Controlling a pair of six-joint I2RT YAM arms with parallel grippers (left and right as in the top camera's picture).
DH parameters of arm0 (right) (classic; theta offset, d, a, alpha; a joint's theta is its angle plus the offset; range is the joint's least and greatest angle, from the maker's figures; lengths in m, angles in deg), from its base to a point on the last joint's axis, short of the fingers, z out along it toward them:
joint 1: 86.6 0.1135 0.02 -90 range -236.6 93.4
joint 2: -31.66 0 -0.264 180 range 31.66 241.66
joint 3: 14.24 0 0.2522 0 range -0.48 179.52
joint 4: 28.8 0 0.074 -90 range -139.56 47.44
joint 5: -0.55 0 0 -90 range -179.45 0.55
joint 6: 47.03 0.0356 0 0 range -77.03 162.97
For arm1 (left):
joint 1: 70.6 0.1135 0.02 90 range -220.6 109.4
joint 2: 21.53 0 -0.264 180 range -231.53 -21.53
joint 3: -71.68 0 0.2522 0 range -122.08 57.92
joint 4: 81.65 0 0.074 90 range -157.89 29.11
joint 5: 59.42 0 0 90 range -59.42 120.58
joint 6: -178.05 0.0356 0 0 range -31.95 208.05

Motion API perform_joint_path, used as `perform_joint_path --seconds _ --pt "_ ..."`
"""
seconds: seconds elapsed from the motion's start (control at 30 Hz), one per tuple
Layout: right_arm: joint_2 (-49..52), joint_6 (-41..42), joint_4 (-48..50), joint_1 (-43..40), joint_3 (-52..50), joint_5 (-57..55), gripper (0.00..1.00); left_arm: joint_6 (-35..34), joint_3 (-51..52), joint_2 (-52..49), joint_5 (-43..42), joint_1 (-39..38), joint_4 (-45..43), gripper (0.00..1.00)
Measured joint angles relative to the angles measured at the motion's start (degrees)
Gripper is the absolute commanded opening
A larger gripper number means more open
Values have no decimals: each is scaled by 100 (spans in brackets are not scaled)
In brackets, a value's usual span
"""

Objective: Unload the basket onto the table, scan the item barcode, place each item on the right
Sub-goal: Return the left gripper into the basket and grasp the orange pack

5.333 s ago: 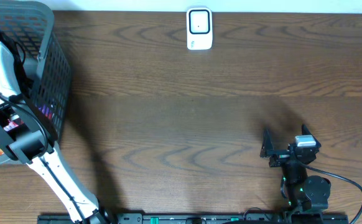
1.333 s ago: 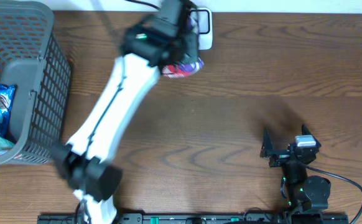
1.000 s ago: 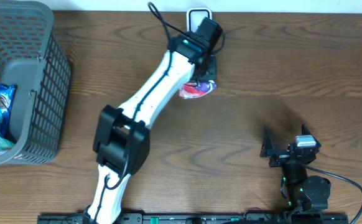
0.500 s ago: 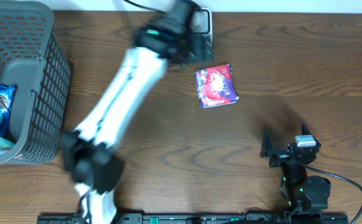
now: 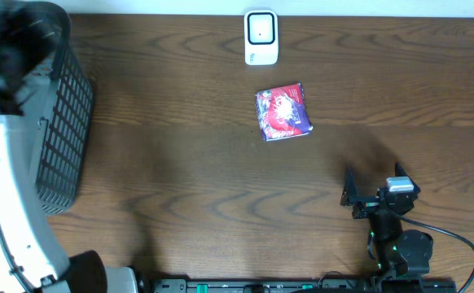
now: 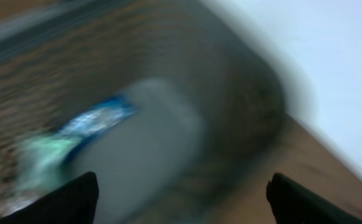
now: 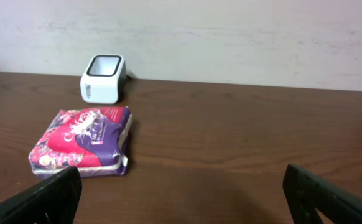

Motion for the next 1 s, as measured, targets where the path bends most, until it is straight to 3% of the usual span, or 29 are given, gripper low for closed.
perform_joint_path --seconds 0.13,0.3,0.43,0.67,1.0 --pt "0 2 0 0 0 0 99 -278 72 -271 636 863 737 81" --pt "0 2 0 0 0 0 99 -791 173 -920 927 1416 1377 81" --pt "0 2 -2 0 0 0 99 -1051 219 -1567 1008 1519 1762 81" --pt "0 2 -2 0 0 0 99 -2203 234 -2470 1211 1519 2555 81" --pt "0 2 0 0 0 0 99 -2927 557 -2940 1311 1519 2420 81"
